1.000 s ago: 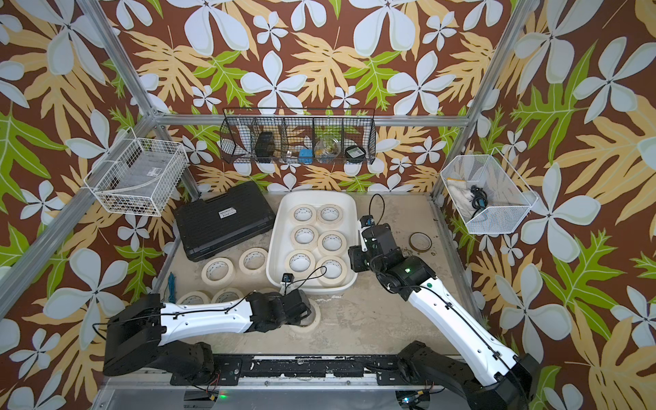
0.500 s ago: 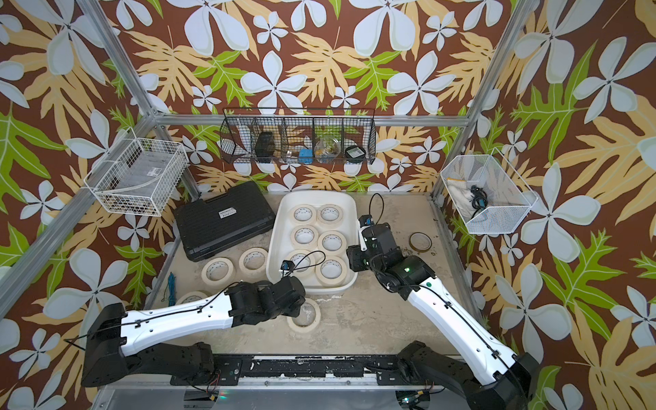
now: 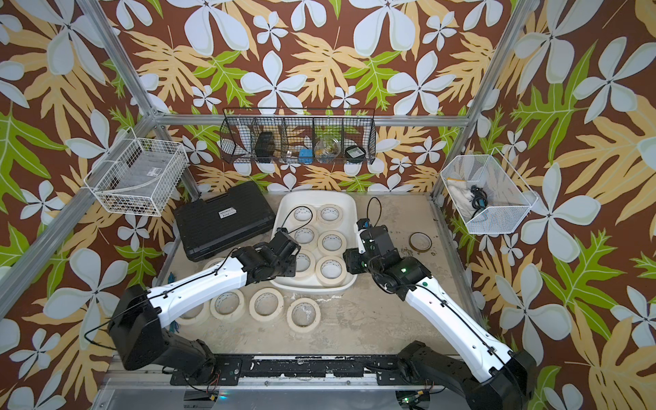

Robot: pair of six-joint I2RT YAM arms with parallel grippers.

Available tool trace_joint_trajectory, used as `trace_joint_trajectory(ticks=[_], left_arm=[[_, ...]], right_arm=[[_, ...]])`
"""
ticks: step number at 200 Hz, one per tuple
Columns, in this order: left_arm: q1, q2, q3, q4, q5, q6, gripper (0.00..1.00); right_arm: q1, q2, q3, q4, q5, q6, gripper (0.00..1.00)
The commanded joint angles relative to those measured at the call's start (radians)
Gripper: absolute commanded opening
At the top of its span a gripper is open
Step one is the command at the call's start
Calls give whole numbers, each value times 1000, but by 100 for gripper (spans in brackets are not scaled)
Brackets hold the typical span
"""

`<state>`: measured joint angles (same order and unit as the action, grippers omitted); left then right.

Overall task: Take out the art tape in the storage box
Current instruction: Pick up the art tape from the storage box.

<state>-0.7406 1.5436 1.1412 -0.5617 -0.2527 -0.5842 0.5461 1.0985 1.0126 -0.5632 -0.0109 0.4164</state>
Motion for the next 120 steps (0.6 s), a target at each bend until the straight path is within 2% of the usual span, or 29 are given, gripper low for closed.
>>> trace_joint_trajectory(ticks=[1, 53, 120], left_arm=[[48, 57, 7, 67, 58, 53, 49], [109, 187, 35, 104, 73, 46, 49], [122, 278, 25, 151, 74, 33, 46]], right_arm=[[0, -5, -10, 34, -24, 26, 58], [0, -17, -35, 39, -35, 36, 57], [1, -29, -48, 38, -25, 38, 57]])
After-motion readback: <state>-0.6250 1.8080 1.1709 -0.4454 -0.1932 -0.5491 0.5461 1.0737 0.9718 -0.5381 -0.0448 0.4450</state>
